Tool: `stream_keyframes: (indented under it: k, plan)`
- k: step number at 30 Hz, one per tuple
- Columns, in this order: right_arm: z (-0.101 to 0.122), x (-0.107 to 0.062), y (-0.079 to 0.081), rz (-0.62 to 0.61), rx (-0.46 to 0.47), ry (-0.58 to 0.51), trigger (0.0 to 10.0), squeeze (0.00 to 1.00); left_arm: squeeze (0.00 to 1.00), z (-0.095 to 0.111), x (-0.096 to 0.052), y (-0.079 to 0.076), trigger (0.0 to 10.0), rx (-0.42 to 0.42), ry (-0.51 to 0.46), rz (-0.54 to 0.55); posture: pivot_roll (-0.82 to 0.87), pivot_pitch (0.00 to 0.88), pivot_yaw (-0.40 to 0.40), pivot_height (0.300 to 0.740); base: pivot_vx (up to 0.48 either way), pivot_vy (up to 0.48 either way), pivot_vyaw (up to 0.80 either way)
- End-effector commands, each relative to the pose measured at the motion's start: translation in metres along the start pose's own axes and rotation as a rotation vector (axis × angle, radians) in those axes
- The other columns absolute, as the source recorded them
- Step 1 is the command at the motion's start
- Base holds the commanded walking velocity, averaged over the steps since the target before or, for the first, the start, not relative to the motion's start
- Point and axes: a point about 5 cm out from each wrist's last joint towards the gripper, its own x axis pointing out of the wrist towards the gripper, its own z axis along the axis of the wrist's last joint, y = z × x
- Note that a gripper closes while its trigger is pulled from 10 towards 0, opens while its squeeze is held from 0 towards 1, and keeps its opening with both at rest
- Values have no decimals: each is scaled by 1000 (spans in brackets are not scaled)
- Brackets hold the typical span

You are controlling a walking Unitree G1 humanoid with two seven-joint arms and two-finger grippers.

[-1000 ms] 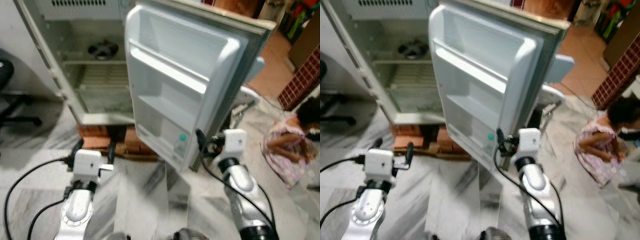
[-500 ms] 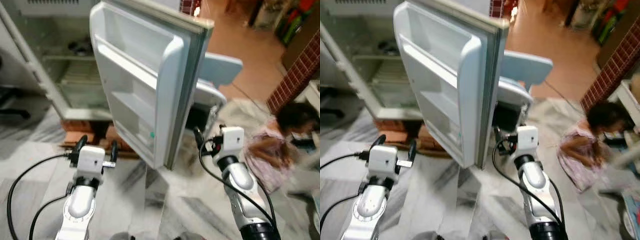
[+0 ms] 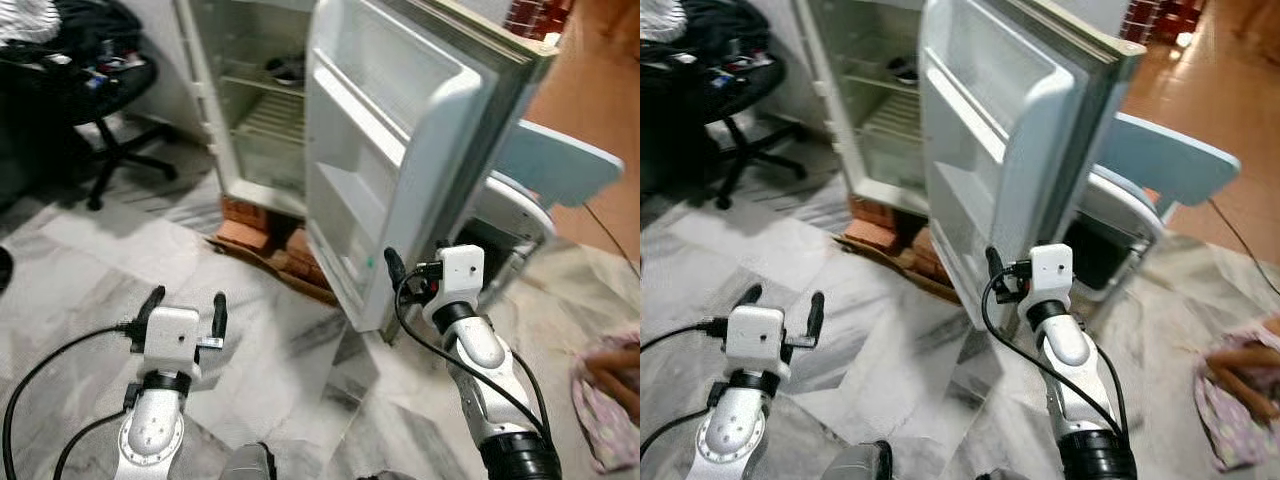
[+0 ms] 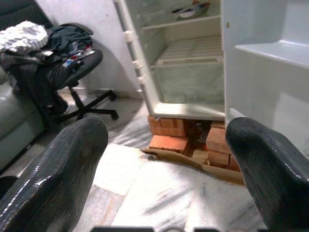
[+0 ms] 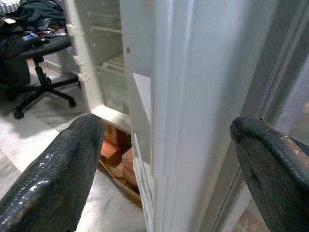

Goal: Restocking fridge

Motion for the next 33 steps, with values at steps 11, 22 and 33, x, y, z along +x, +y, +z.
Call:
stream_keyframes:
  k: [11, 22, 33]
  plan:
    - [-13, -3, -2, -70, -32, 36, 10000, 0, 0, -2, 9, 1, 10000, -30, 0, -30, 23, 77, 10, 740, 247, 0, 0]
    - [-10, 0, 0, -78, -34, 20, 10000, 0, 0, -3, 6, -8, 10000, -45, -2, -61, 21, 78, 16, 740, 122, 0, 0]
    - [-19, -14, -17, -114, -46, 64, 10000, 0, 0, -6, 2, -13, 10000, -35, 21, -89, 17, 98, 8, 740, 0, 0, 0]
